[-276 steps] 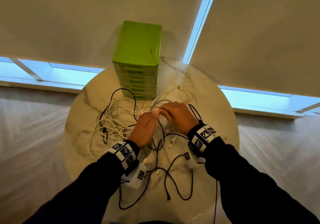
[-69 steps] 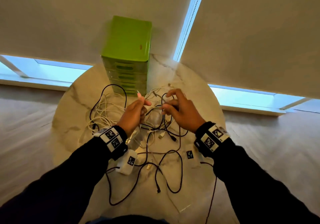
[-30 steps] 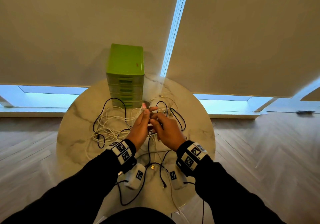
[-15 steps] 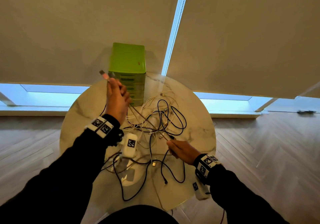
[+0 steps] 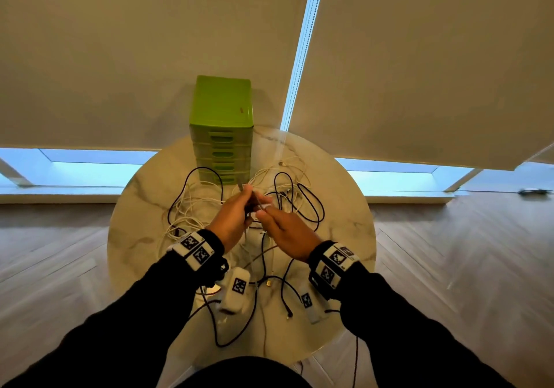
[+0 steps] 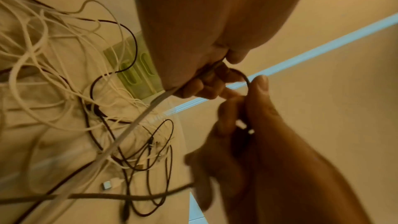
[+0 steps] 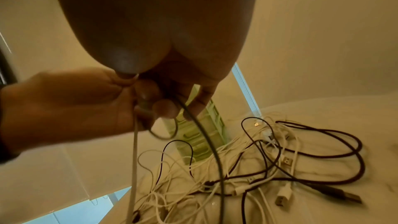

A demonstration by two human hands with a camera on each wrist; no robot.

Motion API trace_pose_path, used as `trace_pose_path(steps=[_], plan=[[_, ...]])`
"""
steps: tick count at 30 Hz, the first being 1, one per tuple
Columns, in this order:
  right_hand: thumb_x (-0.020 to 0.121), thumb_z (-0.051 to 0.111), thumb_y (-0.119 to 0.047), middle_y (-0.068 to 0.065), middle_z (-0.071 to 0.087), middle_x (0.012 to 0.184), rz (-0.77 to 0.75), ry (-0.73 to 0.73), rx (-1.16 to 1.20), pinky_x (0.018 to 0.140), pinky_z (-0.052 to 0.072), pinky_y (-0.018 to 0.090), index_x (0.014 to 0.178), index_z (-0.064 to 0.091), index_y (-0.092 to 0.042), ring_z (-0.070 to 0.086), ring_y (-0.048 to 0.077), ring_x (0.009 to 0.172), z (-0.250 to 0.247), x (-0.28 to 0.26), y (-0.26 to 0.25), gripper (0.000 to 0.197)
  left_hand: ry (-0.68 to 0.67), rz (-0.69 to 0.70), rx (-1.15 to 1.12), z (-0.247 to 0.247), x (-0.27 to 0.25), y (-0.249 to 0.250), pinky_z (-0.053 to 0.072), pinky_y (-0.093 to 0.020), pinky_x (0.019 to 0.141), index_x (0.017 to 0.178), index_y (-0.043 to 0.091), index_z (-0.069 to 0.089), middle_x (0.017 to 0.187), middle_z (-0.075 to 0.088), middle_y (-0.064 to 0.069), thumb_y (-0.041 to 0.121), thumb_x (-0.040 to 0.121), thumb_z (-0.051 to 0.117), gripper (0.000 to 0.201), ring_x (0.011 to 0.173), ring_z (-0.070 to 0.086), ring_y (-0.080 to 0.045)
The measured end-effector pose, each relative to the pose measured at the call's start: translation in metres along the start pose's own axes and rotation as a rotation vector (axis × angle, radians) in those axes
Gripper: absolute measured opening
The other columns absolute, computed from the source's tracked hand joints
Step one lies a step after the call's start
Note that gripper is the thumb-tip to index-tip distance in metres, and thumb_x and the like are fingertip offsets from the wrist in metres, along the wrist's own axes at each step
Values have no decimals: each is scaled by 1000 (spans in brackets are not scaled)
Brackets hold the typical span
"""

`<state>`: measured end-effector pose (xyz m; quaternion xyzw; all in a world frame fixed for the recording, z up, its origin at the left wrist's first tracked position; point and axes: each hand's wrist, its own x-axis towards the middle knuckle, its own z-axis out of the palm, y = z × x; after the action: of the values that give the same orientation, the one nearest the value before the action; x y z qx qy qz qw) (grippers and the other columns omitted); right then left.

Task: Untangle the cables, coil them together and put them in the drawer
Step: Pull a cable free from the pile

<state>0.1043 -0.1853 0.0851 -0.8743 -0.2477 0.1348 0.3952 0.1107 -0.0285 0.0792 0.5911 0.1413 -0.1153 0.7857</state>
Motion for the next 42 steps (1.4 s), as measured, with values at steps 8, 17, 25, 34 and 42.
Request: trace_pose_path(steps=[8,17,25,34,42], plan=[[106,25,-51,4,55,67,227,-234,220,72,46,34,76,56,-7,51,15,62,30,-20,37,62,7,183,-622,-24,9,57,40,-21,48,79,22,47,60,40,9,43,107,35,38,48,39,-7],[106,43,-36,-3,45,65,228,242,6,65,34,34,68,43,-21,42,11,60,-14,18,36,41,108,239,357,-37,-2,46,35,-28,63,80,24,53,71,45,9,43,108,32,39,66,41,-10],[106,41,-40,-7,57,67,21,-31,190,61,46,28,86,58,-22,56,10,54,-15,36,-32,32,-8,-17,26,-18,2,3,36,-40,63,111,-2,65,94,59,-17,57,104,37,65,74,47,-25],[106,41,-43,7,61,72,61,-316,223,79,53,42,86,52,-4,64,18,68,15,19,17,44,31,55,-441,-31,11,46,31,-26,53,80,21,45,59,49,9,31,109,33,33,59,40,-13],[100,17,-67,0,66,78,341,-728,-227,94,44,34,77,61,-15,60,15,74,2,-10,56,72,266,345,-618,-88,22,101,33,-24,58,79,23,45,53,41,11,34,110,32,35,56,44,-9]])
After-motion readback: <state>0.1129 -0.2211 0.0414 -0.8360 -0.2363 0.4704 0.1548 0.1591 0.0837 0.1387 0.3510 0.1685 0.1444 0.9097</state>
